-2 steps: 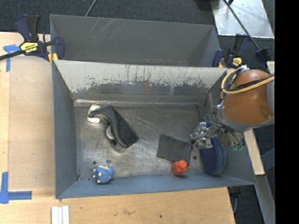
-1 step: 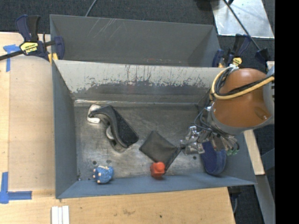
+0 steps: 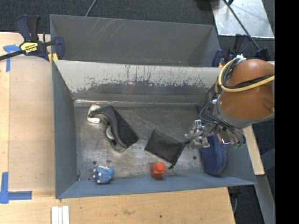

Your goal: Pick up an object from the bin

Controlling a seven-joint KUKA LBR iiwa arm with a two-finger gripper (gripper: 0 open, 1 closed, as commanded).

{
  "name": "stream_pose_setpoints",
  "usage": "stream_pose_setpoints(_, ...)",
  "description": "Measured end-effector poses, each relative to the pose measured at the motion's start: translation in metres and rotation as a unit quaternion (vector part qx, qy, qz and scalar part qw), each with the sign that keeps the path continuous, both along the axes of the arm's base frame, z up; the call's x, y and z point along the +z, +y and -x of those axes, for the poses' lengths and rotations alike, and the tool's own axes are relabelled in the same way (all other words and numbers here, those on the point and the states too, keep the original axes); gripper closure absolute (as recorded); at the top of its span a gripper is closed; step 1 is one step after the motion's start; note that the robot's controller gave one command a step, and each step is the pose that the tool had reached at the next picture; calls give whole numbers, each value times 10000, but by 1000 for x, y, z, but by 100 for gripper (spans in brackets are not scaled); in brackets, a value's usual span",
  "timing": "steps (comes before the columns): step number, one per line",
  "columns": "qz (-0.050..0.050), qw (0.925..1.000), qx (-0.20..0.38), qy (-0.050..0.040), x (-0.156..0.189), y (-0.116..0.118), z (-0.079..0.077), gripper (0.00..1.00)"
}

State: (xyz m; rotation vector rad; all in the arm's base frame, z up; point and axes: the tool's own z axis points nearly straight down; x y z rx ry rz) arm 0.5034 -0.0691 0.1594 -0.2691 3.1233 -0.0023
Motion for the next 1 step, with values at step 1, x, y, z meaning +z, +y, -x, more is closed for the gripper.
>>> stream_pose_setpoints(1,4,10000,22,-27,88,1,-7,100)
